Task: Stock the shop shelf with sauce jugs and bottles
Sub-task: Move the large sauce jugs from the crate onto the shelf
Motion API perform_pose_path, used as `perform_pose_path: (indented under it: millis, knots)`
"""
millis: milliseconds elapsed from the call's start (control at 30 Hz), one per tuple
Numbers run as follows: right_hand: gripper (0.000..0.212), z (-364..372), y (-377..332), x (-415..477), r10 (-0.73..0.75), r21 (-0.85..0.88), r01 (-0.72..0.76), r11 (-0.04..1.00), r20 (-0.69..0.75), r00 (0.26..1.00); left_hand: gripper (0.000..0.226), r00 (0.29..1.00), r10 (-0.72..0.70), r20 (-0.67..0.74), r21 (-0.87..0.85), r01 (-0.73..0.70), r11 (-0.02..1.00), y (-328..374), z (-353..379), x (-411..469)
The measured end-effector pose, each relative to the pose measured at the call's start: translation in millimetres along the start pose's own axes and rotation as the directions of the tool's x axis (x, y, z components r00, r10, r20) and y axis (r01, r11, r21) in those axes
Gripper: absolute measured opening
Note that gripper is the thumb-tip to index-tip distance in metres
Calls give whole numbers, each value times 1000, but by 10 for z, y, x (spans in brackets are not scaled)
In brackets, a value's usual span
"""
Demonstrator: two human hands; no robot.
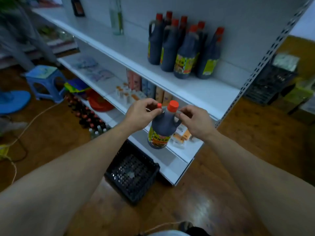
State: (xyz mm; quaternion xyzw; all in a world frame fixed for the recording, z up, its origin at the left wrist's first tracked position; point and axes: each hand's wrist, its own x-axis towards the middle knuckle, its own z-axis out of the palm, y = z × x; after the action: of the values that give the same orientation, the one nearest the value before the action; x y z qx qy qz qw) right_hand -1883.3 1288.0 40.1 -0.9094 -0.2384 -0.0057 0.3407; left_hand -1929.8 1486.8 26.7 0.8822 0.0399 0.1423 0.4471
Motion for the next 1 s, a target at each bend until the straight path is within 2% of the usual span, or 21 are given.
perform_pose_path:
  millis: [233,400,700,833,933,1000]
  knots:
    - [18,-834,-347,514,-49,132,86,987,-261,964,8,986,109,-128,-142,-127,982,762,-234,739]
    - [15,-1090,-221,910,-47,210,131,969,-365,930,6,986,55,-159,-201,-87,976,1027,-63,1228]
    - [7,-1249,410,1604,92,317,40,948,-392,915,10,992,20,-122,-170,-41,985,1148,470,2068]
    - [10,-1245,640,1795,73,254,28,967,-377,923,5,994,-43,-104,-200,22,979,1059,711,2291]
    - [10,-1289,750,1872,111,342,29,939,-382,917,8,992,-27,-122,-172,5,985,1064,868,2442]
    - [11,-1265,803,1865,143,447,11,894,-309,940,12,988,-28,-152,-160,3,987,1042,921,2490]
